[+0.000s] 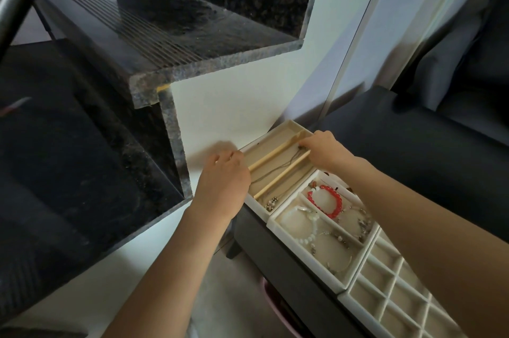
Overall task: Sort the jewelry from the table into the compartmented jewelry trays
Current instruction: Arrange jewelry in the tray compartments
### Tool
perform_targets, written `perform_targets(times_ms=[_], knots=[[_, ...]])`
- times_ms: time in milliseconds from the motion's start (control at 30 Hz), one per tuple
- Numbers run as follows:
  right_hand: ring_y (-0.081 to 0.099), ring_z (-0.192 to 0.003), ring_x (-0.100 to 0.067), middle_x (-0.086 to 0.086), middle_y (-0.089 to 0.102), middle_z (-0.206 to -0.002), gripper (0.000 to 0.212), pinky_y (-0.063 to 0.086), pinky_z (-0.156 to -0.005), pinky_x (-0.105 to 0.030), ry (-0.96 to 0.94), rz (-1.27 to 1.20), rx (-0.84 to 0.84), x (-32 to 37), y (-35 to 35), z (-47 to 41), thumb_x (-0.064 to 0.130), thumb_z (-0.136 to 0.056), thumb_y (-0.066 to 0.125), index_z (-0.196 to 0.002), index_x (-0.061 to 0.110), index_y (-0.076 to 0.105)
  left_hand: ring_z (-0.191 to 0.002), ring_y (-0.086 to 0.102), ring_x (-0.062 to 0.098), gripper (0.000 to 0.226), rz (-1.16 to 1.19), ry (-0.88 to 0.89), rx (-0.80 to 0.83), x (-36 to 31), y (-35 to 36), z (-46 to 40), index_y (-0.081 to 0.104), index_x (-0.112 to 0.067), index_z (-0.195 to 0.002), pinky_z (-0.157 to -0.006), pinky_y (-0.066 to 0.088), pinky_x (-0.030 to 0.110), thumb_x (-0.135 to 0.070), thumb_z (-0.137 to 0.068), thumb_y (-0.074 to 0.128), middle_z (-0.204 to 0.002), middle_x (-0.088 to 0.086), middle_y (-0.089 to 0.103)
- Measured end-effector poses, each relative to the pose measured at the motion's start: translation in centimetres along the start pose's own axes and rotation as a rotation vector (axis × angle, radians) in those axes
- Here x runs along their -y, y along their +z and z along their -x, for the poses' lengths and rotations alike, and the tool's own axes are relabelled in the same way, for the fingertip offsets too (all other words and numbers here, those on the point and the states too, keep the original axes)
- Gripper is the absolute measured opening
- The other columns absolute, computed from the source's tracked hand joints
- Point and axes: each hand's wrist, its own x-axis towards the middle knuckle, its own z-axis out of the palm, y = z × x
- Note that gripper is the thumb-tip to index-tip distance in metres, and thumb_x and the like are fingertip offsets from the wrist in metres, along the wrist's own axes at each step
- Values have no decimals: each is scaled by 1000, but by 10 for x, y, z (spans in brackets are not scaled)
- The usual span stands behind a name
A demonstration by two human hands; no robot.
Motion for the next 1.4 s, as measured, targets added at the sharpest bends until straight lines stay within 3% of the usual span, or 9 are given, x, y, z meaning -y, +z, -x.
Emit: perform_targets(times_ms=[67, 167, 467, 667, 833, 900, 967, 1067, 1400], knots=[[43, -111, -25, -10, 47, -123, 45, 46, -91, -36, -25, 26, -16, 0, -2, 4, -2, -94, 35, -129, 16, 56, -130, 35, 23, 36, -3, 2, -1, -1, 0, 0, 61, -18, -122, -106, 28, 34, -6, -93, 44, -142, 6, 40], [54, -109, -25, -9, 51, -129, 48, 49, -90, -36, -61, 15, -3, -1, -5, 11, -4, -93, 36, -132, 16, 54, -129, 35, 22, 39, 16, 17, -17, -1, -2, 0, 62, -21, -122, -104, 29, 32, -4, -93, 43, -141, 4, 40], [57, -100, -22, -2, 59, -113, 35, 51, -85, -35, -98, 90, 97, -1, -5, 5, 3, -93, 41, -119, 18, 60, -128, 36, 22, 37, 28, -9, 22, 3, -5, 2, 63, -20, -121, -105, 30, 32, -7, -94, 41, -139, 5, 43], [52, -79, -16, -5, 57, -100, 27, 41, -60, -24, -49, 96, 73, 0, 0, -3, 6, -94, 43, -112, 12, 62, -129, 36, 20, 37, 42, -1, 30, 5, -6, 4, 64, -23, -120, -105, 30, 33, -7, -94, 43, -139, 2, 42], [55, -88, -19, -5, 57, -114, 32, 49, -72, -29, -76, 100, -12, 5, 2, 4, 0, -92, 39, -114, 8, 62, -133, 31, 17, 38, 181, -2, 37, 10, -14, 3, 62, -27, -121, -107, 25, 31, -6, -95, 44, -144, -1, 38], [56, -102, -19, -4, 54, -125, 38, 49, -82, -27, -115, 104, -24, 8, 4, 7, -3, -92, 37, -119, 7, 61, -131, 34, 16, 37, 221, -15, 14, 11, -16, 3, 63, -24, -120, -106, 26, 30, -5, -94, 44, -142, -1, 41], [54, -114, -22, -6, 54, -129, 40, 48, -94, -34, -145, 116, -19, 11, 10, 8, -2, -91, 37, -122, 9, 59, -130, 35, 15, 36, 211, -22, 0, 13, -16, 4, 64, -23, -119, -105, 27, 29, -6, -93, 46, -139, -1, 44], [55, -112, -24, -7, 57, -123, 37, 49, -93, -39, -156, 143, 25, 15, 15, 7, 1, -91, 39, -119, 11, 60, -129, 36, 16, 36, 168, -23, 8, 13, -13, 4, 62, -25, -122, -105, 29, 31, -8, -93, 48, -138, 0, 44], [57, -104, -22, -6, 60, -115, 29, 51, -90, -36, -140, 115, 45, 19, 15, 8, 6, -95, 42, -114, 12, 64, -127, 38, 20, 37, 42, 11, 31, 10, -7, 4, 63, -27, -122, -106, 32, 35, -9, -94, 46, -136, 2, 43]])
